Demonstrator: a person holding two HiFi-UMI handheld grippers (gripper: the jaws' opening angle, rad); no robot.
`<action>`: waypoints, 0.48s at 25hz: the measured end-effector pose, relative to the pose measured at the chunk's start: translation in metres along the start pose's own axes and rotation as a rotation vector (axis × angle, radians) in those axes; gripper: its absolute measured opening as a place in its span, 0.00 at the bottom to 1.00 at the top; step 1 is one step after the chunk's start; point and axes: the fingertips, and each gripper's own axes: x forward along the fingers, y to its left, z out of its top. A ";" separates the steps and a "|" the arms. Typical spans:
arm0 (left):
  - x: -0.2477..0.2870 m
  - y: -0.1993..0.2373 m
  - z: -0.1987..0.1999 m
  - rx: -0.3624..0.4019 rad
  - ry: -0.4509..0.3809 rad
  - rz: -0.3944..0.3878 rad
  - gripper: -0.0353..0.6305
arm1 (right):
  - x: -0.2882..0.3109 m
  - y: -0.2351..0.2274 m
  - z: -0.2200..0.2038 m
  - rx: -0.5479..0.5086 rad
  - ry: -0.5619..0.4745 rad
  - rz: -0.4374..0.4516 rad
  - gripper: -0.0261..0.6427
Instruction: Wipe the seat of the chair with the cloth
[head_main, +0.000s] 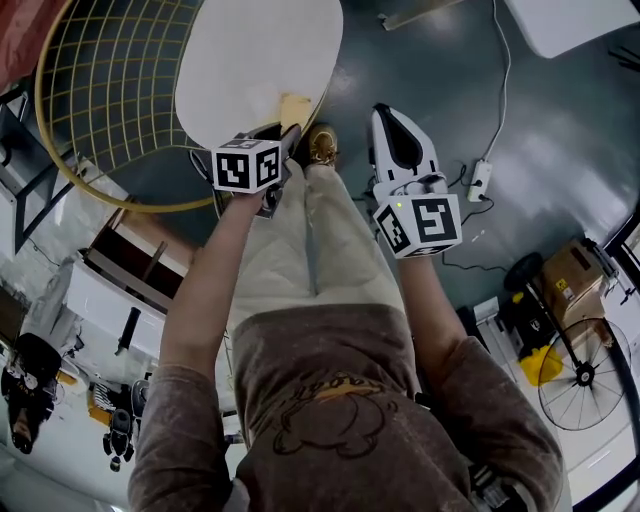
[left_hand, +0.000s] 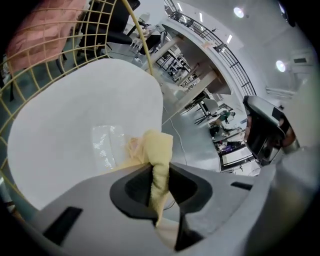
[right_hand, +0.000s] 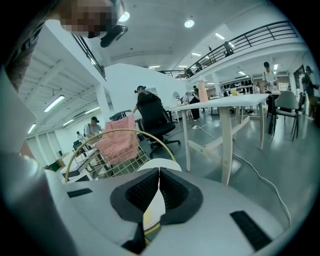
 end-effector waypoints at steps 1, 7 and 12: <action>-0.001 -0.005 0.001 0.001 -0.004 -0.009 0.17 | -0.002 0.000 0.001 0.000 -0.001 -0.002 0.08; -0.026 -0.026 0.011 -0.010 -0.079 -0.031 0.17 | -0.019 0.009 0.005 -0.011 0.018 -0.003 0.08; -0.064 -0.041 0.055 -0.041 -0.216 -0.008 0.17 | -0.025 0.004 0.029 -0.026 0.014 0.007 0.08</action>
